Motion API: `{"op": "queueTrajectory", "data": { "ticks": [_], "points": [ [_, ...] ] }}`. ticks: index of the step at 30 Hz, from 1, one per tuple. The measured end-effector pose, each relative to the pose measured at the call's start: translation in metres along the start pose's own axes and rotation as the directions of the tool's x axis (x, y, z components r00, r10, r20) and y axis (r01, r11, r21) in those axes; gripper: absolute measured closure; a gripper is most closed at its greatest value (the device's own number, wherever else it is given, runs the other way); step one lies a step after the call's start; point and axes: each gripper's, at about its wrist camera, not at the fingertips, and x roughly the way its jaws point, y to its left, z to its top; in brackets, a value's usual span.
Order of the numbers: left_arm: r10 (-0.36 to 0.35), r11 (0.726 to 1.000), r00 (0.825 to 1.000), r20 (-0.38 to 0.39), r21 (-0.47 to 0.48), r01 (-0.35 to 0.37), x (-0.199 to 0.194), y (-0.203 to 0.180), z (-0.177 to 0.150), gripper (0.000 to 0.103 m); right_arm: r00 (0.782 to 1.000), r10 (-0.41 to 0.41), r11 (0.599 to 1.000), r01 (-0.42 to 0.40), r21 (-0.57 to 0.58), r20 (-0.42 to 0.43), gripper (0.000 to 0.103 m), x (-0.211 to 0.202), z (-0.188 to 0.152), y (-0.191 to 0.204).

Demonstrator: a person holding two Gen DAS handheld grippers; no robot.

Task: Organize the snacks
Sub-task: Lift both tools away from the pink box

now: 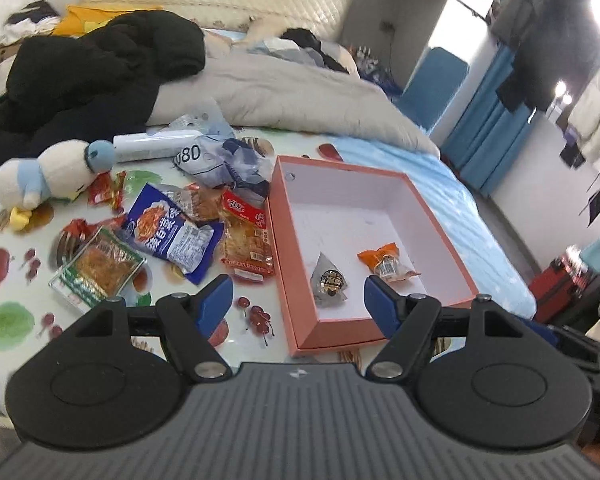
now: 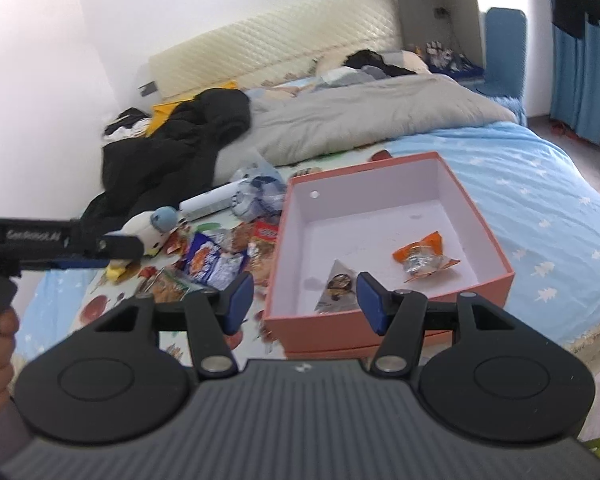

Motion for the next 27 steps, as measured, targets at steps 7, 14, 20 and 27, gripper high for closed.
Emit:
{"op": "queueTrajectory", "data": {
  "ticks": [7,14,20,27],
  "points": [
    [0.077,0.993,0.994,0.076,-0.094,-0.070,-0.017,0.036,-0.055,0.027,0.998,0.063,0.996,-0.064,-0.062,-0.015,0.044,-0.004,-0.035,0.032],
    [0.143,0.984,0.987,0.075,-0.120,-0.133,-0.038,0.064,-0.102,0.027,0.993,0.117,0.985,-0.120,-0.120,-0.033,0.044,-0.003,-0.062,0.067],
    [0.166,0.976,0.985,0.041,-0.147,-0.159,-0.049,0.078,-0.131,0.026,0.990,0.132,0.982,-0.138,-0.129,-0.050,0.044,-0.002,-0.084,0.086],
    [0.177,0.973,0.984,0.033,-0.158,-0.170,-0.045,0.086,-0.136,0.026,0.990,0.128,0.972,-0.137,-0.191,-0.059,0.044,0.001,-0.096,0.101]
  ]
}}
